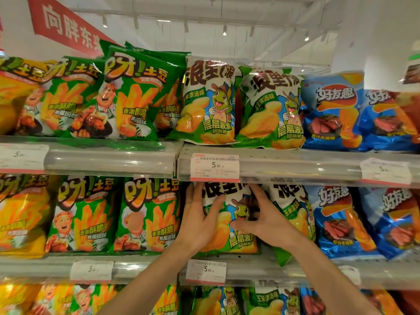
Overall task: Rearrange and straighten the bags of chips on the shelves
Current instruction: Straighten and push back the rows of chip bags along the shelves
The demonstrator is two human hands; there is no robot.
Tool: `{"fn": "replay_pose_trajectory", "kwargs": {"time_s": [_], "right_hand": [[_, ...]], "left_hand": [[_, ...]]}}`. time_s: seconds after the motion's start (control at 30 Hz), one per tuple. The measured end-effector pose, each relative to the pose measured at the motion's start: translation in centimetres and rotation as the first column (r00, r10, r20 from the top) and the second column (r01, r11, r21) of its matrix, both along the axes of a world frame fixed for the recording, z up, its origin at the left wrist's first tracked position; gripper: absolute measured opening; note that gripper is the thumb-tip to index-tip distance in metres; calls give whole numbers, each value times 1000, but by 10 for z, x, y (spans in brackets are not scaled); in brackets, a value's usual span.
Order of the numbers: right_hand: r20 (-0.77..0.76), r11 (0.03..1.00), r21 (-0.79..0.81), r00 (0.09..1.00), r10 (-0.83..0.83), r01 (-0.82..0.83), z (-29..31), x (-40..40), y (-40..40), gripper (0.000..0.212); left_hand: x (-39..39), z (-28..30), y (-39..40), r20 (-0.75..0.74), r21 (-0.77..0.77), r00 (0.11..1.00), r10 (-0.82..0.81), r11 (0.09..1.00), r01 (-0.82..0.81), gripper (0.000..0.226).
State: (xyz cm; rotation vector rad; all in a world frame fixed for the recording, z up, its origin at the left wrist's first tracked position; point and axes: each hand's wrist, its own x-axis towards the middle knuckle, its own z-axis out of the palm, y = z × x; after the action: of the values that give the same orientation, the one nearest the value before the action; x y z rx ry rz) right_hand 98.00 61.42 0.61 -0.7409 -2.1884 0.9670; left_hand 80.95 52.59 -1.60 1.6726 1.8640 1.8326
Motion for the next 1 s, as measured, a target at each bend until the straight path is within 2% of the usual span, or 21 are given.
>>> {"fn": "replay_pose_trajectory", "kwargs": {"time_s": [0.23, 0.37, 0.43, 0.5, 0.57, 0.67, 0.73, 0.8, 0.87, 1.0], "right_hand": [[13, 1000, 3, 1000, -12, 12, -8, -5, -4, 114], [34, 999, 15, 999, -30, 29, -11, -9, -8, 114], [39, 999, 20, 998, -43, 43, -13, -10, -11, 111], [64, 994, 77, 995, -77, 72, -18, -11, -17, 103], [78, 959, 240, 982, -173, 150, -26, -13, -25, 92], [79, 806, 532, 933, -351, 259, -36, -24, -38, 74], [91, 692, 679, 907, -411, 246, -37, -36, -42, 69], [144, 636, 745, 883, -447, 201, -38, -50, -42, 72], [195, 633, 753, 857, -476, 181, -42, -62, -43, 75], [222, 637, 738, 811, -542, 223, -51, -71, -47, 76]], "left_hand": [[-1, -4, 6, -21, -64, 999, -24, 998, 23, 70], [-4, -6, -1, -128, -111, 991, 31, 993, -46, 63], [-3, -10, -16, -234, -144, 972, 26, 988, -61, 61], [-5, -14, -35, -397, -121, 917, 45, 987, -101, 57], [-15, -17, -52, -563, -23, 819, 111, 988, -151, 48], [-35, -15, -66, -742, 99, 632, 223, 969, -226, 39], [-48, -13, -71, -778, 122, 560, 283, 944, -307, 37], [-57, -11, -74, -791, 119, 514, 332, 908, -402, 41], [-65, -9, -74, -804, 102, 477, 355, 873, -478, 49], [-73, -13, -71, -821, 65, 454, 347, 846, -530, 59]]}}
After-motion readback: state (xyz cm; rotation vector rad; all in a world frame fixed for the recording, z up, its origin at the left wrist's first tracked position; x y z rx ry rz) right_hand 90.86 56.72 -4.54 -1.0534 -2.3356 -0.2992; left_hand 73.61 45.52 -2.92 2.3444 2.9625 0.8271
